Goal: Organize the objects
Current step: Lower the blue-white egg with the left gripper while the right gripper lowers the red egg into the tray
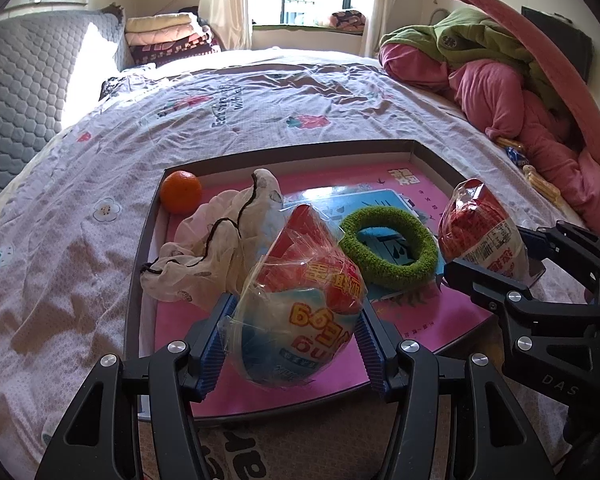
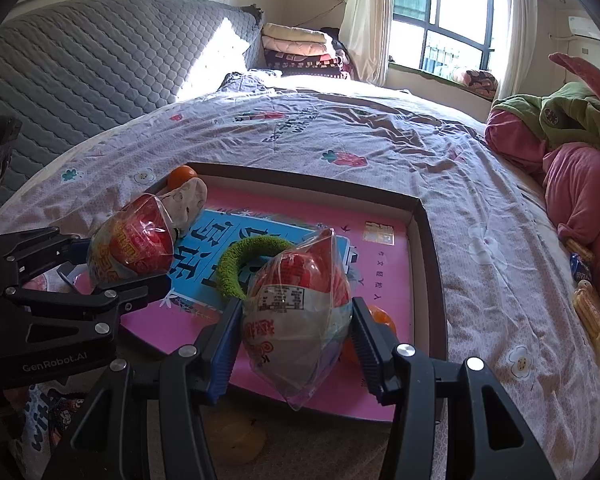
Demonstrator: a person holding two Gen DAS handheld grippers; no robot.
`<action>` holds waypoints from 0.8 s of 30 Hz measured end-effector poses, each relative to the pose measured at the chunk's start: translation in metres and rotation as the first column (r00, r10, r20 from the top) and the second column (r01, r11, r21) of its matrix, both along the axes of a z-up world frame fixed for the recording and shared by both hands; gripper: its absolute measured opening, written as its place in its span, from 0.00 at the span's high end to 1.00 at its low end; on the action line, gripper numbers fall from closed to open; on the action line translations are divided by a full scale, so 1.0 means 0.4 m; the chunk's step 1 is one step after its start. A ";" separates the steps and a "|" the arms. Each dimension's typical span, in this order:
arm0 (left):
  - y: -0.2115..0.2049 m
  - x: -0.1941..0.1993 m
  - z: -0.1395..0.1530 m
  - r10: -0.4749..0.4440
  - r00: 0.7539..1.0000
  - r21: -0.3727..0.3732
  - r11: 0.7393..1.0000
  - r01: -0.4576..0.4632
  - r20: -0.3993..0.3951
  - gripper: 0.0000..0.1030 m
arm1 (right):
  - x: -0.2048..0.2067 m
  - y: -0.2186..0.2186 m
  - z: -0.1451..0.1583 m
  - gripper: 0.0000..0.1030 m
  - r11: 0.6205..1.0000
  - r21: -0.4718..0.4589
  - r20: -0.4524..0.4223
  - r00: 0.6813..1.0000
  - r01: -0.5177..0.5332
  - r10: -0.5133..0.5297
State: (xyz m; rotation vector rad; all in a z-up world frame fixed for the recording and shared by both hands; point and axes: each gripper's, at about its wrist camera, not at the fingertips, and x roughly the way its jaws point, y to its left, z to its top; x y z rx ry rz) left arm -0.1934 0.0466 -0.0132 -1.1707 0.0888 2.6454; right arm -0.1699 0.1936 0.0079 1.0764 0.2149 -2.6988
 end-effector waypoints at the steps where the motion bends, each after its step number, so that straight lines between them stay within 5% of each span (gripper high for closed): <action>1: 0.001 -0.001 -0.001 -0.001 1.000 0.000 1.000 0.001 0.001 0.42 | 0.000 0.000 0.000 0.49 1.000 0.002 -0.003 1.000 0.001 -0.001; 24: -0.003 -0.018 -0.019 0.013 1.000 -0.008 1.000 -0.012 0.020 0.42 | -0.005 -0.059 -0.025 0.49 0.993 0.094 -0.023 0.997 -0.066 0.069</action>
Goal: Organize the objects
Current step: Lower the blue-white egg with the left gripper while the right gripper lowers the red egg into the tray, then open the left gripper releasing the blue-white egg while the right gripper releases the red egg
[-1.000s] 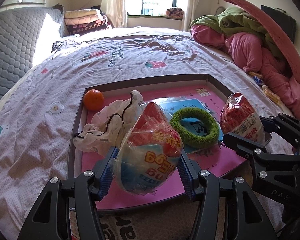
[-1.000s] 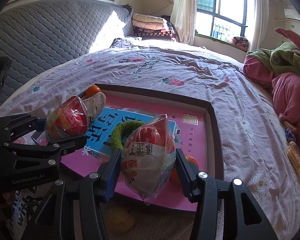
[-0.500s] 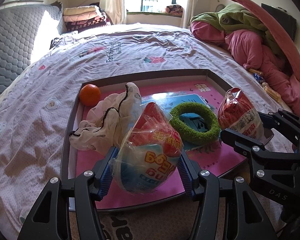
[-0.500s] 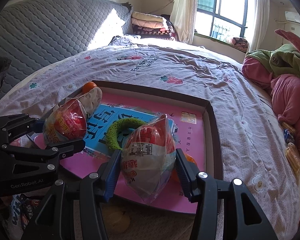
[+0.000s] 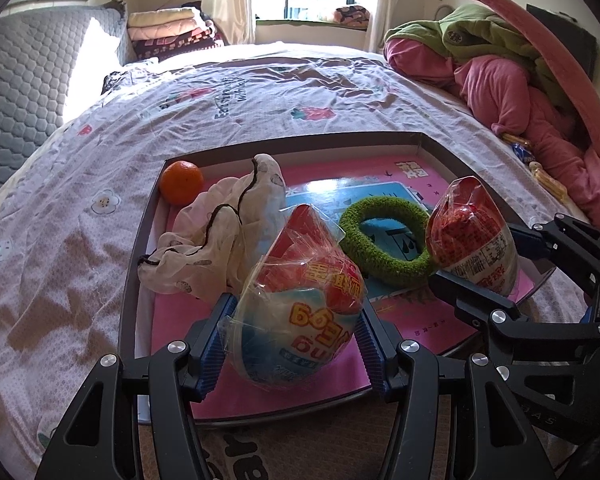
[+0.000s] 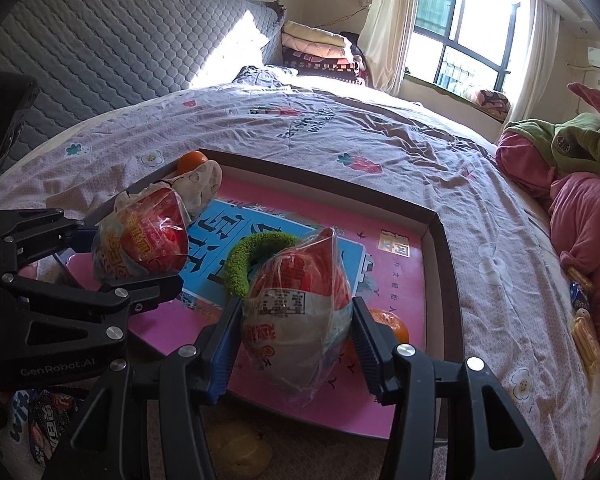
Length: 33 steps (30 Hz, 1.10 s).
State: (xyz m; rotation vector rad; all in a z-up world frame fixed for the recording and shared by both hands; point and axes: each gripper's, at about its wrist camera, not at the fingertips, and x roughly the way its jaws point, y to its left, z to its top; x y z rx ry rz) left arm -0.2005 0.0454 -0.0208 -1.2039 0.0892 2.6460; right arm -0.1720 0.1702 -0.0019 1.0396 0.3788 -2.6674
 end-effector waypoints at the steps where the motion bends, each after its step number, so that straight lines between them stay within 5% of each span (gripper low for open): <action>1: -0.001 -0.001 -0.002 0.002 1.000 -0.001 1.000 -0.002 0.002 0.42 | 0.000 -0.004 -0.002 0.49 1.000 0.006 0.002 1.000 -0.005 0.005; 22: 0.009 0.000 -0.004 -0.031 0.999 0.016 0.999 0.030 0.012 0.42 | -0.003 0.010 -0.006 0.48 1.000 -0.013 0.038 0.999 0.018 -0.017; 33: 0.010 0.001 -0.006 -0.037 0.999 0.023 0.999 0.037 0.019 0.42 | 0.005 0.017 0.009 0.40 0.999 0.019 0.011 1.000 0.027 -0.027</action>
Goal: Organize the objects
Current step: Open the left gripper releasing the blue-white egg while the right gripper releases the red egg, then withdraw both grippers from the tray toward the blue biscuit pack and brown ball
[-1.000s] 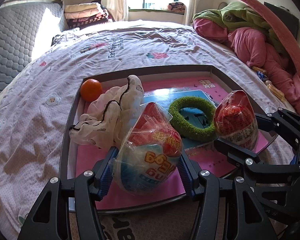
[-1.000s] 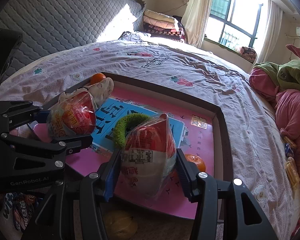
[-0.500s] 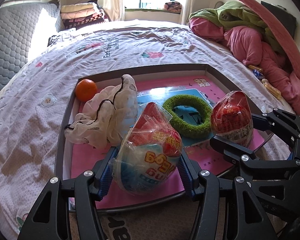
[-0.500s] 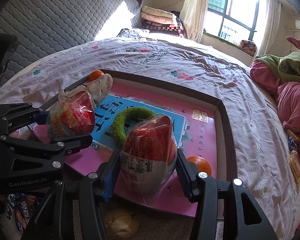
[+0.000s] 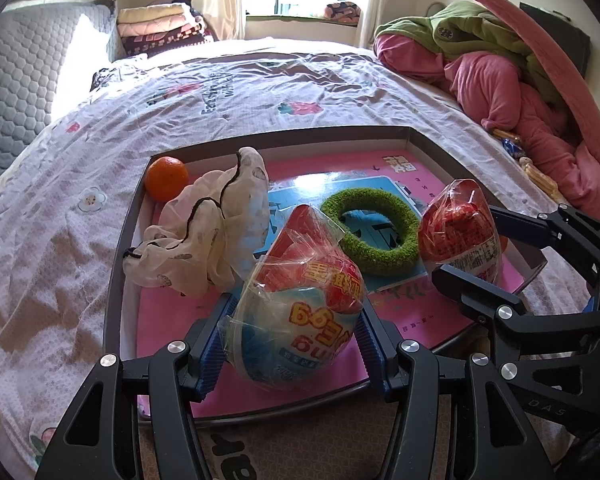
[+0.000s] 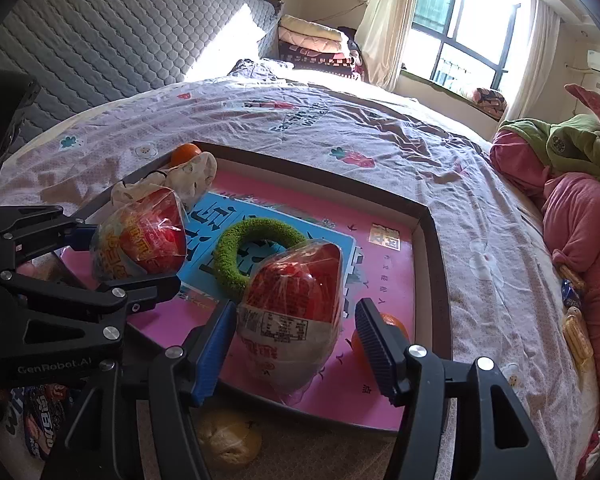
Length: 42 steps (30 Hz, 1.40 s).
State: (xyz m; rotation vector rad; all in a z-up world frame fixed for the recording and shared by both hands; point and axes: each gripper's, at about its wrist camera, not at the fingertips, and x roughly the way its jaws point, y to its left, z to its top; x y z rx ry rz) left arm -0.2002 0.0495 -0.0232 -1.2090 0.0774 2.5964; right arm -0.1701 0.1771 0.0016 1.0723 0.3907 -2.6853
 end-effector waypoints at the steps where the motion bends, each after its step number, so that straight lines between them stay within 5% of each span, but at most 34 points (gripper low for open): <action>1: -0.001 0.000 0.000 -0.001 1.000 0.002 1.000 0.001 0.003 0.42 | 0.000 0.003 0.003 0.40 1.000 -0.001 -0.003 1.000 0.003 -0.003; 25: -0.005 0.029 0.046 -0.003 1.000 0.034 0.999 0.003 -0.008 0.31 | 0.022 0.049 0.069 0.32 0.996 -0.083 -0.063 0.997 0.040 -0.045; 42: -0.038 0.198 0.152 0.060 0.994 0.028 0.998 -0.058 -0.090 0.29 | 0.106 0.070 0.164 0.27 0.987 -0.162 -0.150 0.988 0.019 -0.043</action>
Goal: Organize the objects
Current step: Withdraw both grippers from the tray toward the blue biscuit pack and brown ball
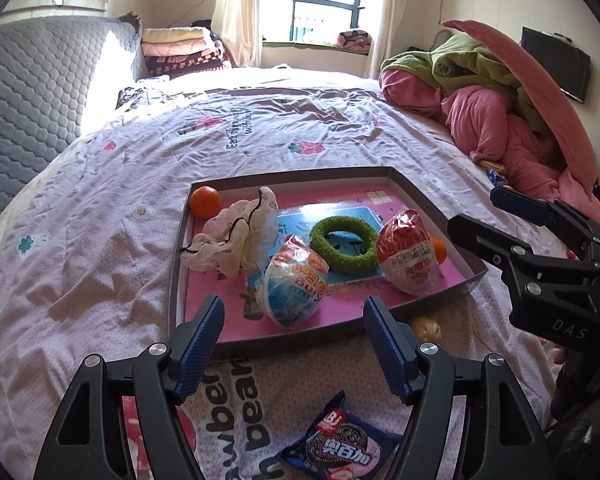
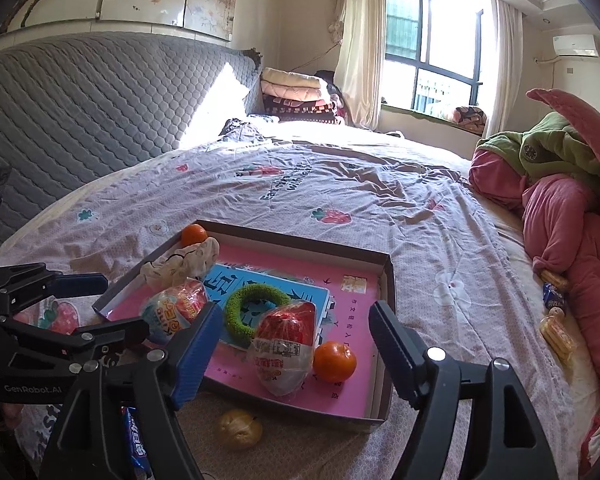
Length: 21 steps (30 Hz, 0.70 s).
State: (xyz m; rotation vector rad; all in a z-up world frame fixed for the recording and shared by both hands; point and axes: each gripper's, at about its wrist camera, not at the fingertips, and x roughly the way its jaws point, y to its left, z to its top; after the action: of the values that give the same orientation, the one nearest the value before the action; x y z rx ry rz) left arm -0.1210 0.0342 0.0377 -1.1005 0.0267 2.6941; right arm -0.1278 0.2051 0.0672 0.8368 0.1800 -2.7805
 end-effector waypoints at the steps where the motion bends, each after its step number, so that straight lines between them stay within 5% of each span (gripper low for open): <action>1: -0.005 0.013 0.000 -0.001 1.000 -0.003 1.000 0.001 0.001 0.29 | 0.005 0.000 0.002 0.27 1.000 -0.004 0.002 1.000 -0.003 0.003; 21: -0.040 0.201 -0.065 -0.034 0.999 -0.050 0.998 0.035 0.016 0.28 | 0.132 -0.014 -0.067 0.25 1.000 0.005 0.078 0.997 -0.020 0.020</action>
State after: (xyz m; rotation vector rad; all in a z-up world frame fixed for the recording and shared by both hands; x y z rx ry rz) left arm -0.0407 0.0182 0.0115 -1.1242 0.1106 2.6684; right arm -0.0749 0.1994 0.0403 0.9380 0.1812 -2.7242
